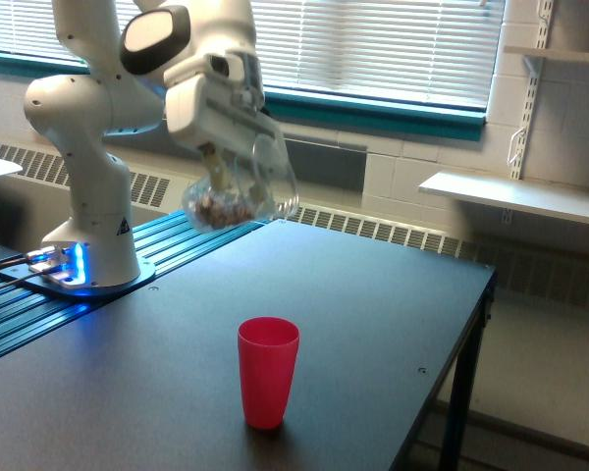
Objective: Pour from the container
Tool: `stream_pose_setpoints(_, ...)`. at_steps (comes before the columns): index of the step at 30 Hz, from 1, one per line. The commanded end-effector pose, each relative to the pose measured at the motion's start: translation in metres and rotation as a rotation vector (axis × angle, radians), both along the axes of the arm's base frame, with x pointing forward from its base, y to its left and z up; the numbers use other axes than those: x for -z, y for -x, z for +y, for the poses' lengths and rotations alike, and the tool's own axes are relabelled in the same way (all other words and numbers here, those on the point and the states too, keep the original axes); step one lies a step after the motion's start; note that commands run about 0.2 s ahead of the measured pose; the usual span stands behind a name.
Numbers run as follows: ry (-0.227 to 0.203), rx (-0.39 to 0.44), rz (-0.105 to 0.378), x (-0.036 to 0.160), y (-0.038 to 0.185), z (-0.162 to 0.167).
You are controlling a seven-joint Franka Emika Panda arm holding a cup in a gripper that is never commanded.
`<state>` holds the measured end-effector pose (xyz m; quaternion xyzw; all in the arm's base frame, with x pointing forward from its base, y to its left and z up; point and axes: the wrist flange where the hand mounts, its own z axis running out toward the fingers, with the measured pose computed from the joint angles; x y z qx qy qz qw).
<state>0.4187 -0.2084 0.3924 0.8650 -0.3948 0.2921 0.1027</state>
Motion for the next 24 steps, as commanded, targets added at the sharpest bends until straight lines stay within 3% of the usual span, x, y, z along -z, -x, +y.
stream_pose_setpoints(1,0.003,0.003,0.033,0.011,-0.002,-0.007)
stream_pose_setpoints(6,0.027,0.016,0.043,0.023,0.0,-0.007)
stream_pose_setpoints(12,0.061,-0.023,0.128,0.052,0.007,-0.003)
stream_pose_setpoints(15,0.079,-0.026,0.157,0.057,0.007,-0.003)
stream_pose_setpoints(24,0.073,0.027,0.201,0.061,0.007,-0.019)
